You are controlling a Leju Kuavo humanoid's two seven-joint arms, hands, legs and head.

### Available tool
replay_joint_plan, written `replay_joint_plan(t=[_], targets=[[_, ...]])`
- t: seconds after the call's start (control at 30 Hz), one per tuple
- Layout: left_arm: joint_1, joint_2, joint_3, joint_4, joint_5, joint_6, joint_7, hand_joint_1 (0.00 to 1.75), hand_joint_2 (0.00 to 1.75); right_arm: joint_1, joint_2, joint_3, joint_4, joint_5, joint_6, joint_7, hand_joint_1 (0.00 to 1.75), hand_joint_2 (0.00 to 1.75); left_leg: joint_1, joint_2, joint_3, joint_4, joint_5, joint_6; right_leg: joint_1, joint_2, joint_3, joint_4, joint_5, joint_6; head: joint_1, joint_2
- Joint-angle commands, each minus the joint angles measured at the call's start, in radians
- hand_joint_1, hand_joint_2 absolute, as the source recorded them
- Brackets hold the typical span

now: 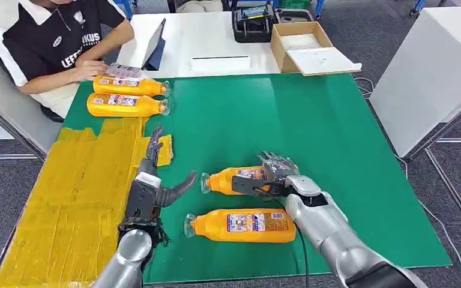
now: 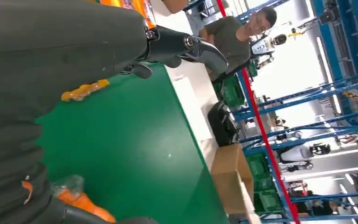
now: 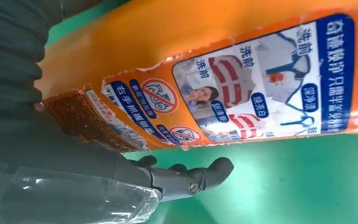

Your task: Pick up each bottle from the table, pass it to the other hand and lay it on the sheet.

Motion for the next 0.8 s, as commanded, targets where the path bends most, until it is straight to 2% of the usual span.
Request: replay_joint_plan(t=[0.03, 0.17, 0.3, 0.47, 0.57, 0.8], targets=[[0.013, 0.059, 0.073, 0.067, 0.030, 0.024, -0.031, 0.00, 1.75, -0.035, 0.082, -0.018, 0.074, 0.024, -0.056, 0.038, 1.75, 1.75, 0.000, 0.002, 0.003, -0.001, -0.001, -0.002, 0.000, 0.001, 0.002, 0.000, -0.001, 0.000, 0.000, 0.000], [0.039, 0.059, 0.081, 0.025, 0.037, 0.033, -0.037, 0.00, 1.75, -0.041, 0.098, -0.013, 0.045, 0.045, -0.138, 0.039, 1.75, 1.75, -0.001, 0.003, 0.003, 0.000, -0.002, -0.003, -0.001, 0.000, 0.002, 0.001, -0.002, 0.000, 0.000, 0.000], [0.054, 0.058, 0.079, -0.007, 0.032, 0.036, -0.022, 0.00, 1.75, -0.035, 0.098, -0.011, 0.032, 0.055, -0.156, 0.047, 1.75, 1.75, -0.001, 0.002, 0.002, 0.000, -0.001, -0.004, -0.001, 0.000, 0.001, 0.002, -0.002, 0.000, 0.000, 0.000], [0.100, 0.061, 0.063, -0.066, 0.008, 0.033, 0.000, 0.00, 1.75, 0.011, 0.077, -0.062, -0.067, 0.057, -0.301, 0.052, 1.75, 1.75, 0.000, 0.001, -0.002, 0.000, 0.000, -0.004, 0.000, -0.001, -0.002, 0.001, -0.001, 0.000, 0.000, 0.000], [0.119, 0.065, 0.065, -0.072, 0.010, 0.031, -0.001, 0.00, 1.75, 0.024, 0.072, -0.065, -0.083, 0.057, -0.311, 0.049, 1.75, 1.75, 0.000, 0.000, -0.001, 0.000, -0.001, -0.004, 0.000, -0.001, -0.002, 0.001, -0.002, 0.000, 0.000, 0.000], [0.194, 0.076, 0.066, -0.127, 0.026, 0.014, -0.010, 0.00, 1.75, 0.181, 0.044, -0.101, -0.355, 0.042, -0.529, 0.014, 1.75, 1.75, 0.000, 0.000, -0.001, 0.000, -0.002, -0.004, -0.001, -0.002, -0.001, 0.001, -0.003, 0.000, 0.000, 0.000]])
